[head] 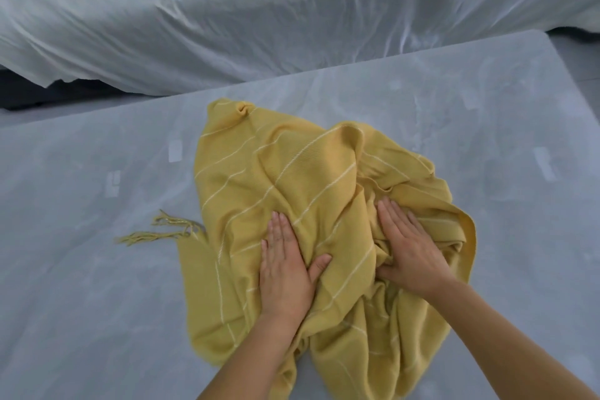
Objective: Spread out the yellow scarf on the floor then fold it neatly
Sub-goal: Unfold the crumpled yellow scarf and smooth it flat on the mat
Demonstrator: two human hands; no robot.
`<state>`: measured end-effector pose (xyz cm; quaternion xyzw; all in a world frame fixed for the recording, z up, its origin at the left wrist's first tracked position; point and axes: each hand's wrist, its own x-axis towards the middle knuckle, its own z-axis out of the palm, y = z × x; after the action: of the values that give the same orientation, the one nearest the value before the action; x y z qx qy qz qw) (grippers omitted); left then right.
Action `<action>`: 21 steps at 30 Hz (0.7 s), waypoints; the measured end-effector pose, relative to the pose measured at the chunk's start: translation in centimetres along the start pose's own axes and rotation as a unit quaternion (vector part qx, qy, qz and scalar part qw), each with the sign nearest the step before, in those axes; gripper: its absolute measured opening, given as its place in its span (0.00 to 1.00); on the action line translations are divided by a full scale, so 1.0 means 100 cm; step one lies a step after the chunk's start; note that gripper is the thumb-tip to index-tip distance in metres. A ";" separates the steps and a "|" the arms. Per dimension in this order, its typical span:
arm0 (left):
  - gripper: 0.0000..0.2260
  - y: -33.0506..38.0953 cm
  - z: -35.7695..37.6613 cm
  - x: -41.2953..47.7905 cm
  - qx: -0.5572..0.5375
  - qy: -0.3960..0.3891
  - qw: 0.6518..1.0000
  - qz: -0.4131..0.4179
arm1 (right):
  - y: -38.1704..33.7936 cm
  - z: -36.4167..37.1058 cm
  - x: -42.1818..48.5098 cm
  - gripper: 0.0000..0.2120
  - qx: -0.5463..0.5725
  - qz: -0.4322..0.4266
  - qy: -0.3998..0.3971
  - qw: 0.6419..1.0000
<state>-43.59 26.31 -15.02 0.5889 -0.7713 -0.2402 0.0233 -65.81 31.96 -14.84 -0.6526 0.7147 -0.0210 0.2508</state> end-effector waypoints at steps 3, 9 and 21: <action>0.43 -0.008 -0.017 -0.012 0.000 -0.010 1.000 0.010 | -0.005 -0.008 -0.028 0.54 0.046 0.027 0.006 0.999; 0.39 -0.033 -0.060 -0.035 0.017 -0.027 0.999 0.009 | -0.039 -0.013 -0.079 0.47 0.077 0.040 0.064 0.994; 0.37 -0.124 -0.107 -0.026 0.019 -0.097 0.995 0.003 | -0.208 0.034 -0.054 0.43 0.041 -0.154 0.032 0.987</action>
<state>-28.30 22.73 -9.88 0.5610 -0.7761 -0.2814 -0.0617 -45.25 35.01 -8.58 -0.7430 0.6119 -0.1092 0.2482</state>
